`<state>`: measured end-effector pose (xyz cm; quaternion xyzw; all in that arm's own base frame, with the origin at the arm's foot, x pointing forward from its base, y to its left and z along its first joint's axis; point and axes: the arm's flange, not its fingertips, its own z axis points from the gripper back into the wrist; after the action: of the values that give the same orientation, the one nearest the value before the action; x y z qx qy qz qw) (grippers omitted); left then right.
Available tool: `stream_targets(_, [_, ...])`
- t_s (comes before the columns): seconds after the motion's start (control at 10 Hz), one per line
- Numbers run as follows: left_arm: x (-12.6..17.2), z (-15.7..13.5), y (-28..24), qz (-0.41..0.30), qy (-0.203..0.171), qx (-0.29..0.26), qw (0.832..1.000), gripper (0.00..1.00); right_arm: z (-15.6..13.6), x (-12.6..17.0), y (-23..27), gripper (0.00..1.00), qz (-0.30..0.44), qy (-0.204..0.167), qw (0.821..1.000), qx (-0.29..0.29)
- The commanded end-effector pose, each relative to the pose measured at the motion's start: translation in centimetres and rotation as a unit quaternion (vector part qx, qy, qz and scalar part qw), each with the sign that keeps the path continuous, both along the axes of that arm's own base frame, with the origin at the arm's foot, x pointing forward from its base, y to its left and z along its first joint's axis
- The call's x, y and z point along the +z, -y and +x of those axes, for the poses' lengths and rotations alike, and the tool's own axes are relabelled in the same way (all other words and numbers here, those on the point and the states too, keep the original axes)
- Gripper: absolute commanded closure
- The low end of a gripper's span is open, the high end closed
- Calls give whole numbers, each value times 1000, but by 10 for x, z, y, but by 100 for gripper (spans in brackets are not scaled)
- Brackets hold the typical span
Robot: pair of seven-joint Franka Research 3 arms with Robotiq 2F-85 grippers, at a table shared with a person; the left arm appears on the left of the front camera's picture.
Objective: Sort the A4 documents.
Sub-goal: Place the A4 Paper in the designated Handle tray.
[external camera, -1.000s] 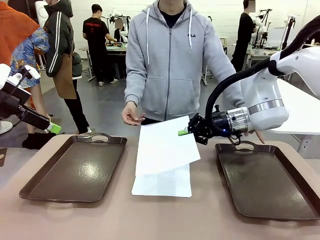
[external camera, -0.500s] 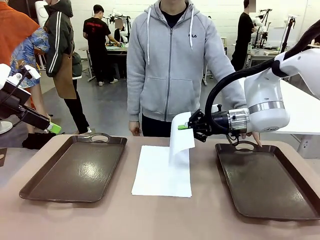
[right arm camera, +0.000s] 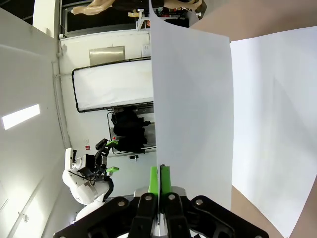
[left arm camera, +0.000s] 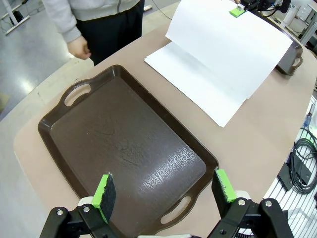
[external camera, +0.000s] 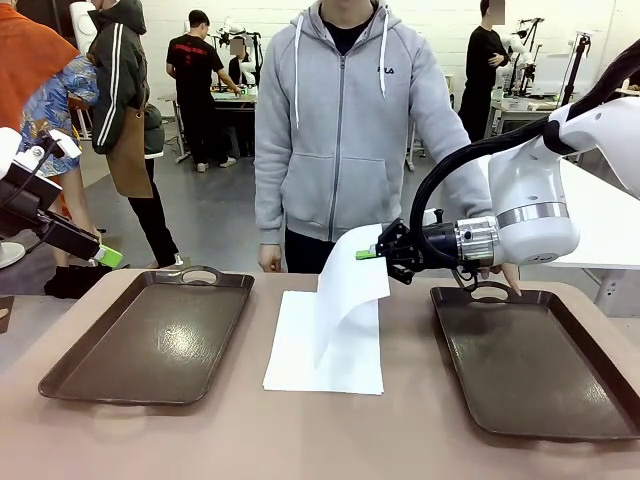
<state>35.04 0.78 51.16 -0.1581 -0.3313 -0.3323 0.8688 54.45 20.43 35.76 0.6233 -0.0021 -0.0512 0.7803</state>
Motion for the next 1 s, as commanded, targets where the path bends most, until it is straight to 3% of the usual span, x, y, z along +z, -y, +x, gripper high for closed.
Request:
stream_targets(0.0, [-1, 0, -1, -3, -1, -2, 1000, 0, 0, -1, -3, 100, 6, -4, 1000, -6])
stream_targets(0.2, [-1, 0, -1, -3, -1, -2, 1000, 0, 0, 0, 0, 99, 0, 0, 1000, 0])
stream_targets(0.3, [-1, 0, -1, -3, -1, -2, 1000, 0, -27, 5, 12, 99, -20, 7, 998, 54])
stream_targets(0.4, [-1, 0, -1, -3, -1, -2, 1000, 0, -36, 12, 30, 99, -8, 5, 998, 60])
stream_targets(0.5, [-1, 0, -1, -3, -1, -2, 1000, 0, -44, 23, 56, 99, 24, 22, 998, 54])
stream_targets(0.9, [-1, 0, -1, -3, -1, -2, 1000, 0, -68, 43, 146, 99, 20, 94, 994, 59])
